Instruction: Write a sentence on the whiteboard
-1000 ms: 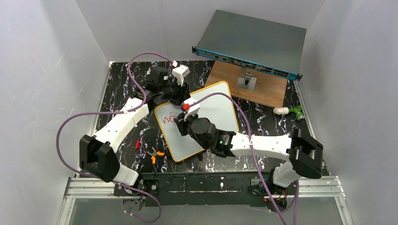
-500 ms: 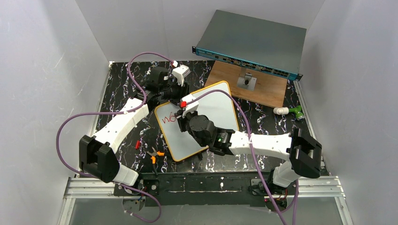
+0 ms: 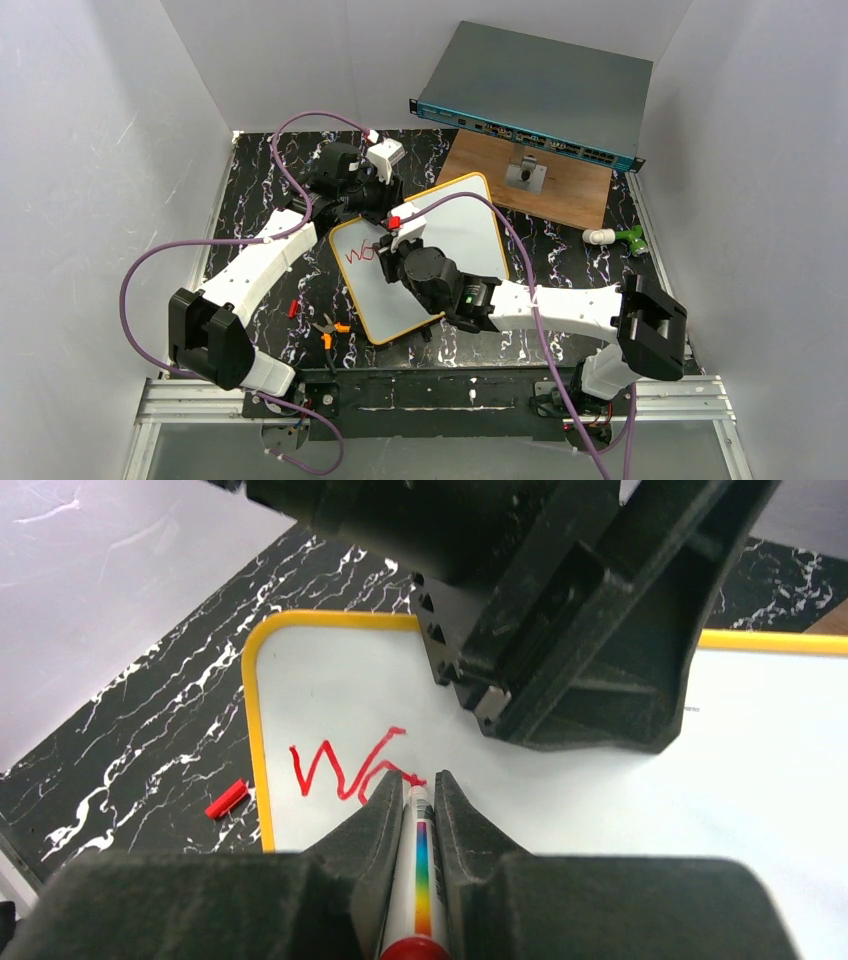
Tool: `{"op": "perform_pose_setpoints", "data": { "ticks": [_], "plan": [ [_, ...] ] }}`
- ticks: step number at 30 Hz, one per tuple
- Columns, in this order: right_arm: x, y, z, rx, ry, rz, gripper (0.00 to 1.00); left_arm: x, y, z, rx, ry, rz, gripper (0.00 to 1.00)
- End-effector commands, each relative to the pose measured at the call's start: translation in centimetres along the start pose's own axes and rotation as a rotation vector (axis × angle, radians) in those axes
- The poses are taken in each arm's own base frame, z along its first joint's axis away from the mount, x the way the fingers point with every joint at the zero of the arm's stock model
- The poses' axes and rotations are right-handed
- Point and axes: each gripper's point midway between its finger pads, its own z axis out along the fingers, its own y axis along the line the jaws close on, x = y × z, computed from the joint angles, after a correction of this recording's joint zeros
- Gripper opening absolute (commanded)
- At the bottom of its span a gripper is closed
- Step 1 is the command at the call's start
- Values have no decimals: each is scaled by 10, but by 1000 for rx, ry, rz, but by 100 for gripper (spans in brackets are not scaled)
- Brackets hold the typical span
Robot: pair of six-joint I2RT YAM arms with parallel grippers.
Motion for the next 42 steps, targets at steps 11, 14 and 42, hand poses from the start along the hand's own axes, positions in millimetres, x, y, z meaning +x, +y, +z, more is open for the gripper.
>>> {"op": "perform_pose_setpoints", "data": {
  "ticks": [11, 14, 42],
  "plan": [
    [13, -24, -8, 87, 50, -12, 1, -20, -7, -19, -22, -80, 56, 0],
    [11, -27, -9, 103, 57, -20, 1, -20, -6, -19, -24, -79, 56, 0],
    [-37, 6, -27, -125, -118, -55, 1, -22, -7, -22, -27, -86, 62, 0]
  ]
}}
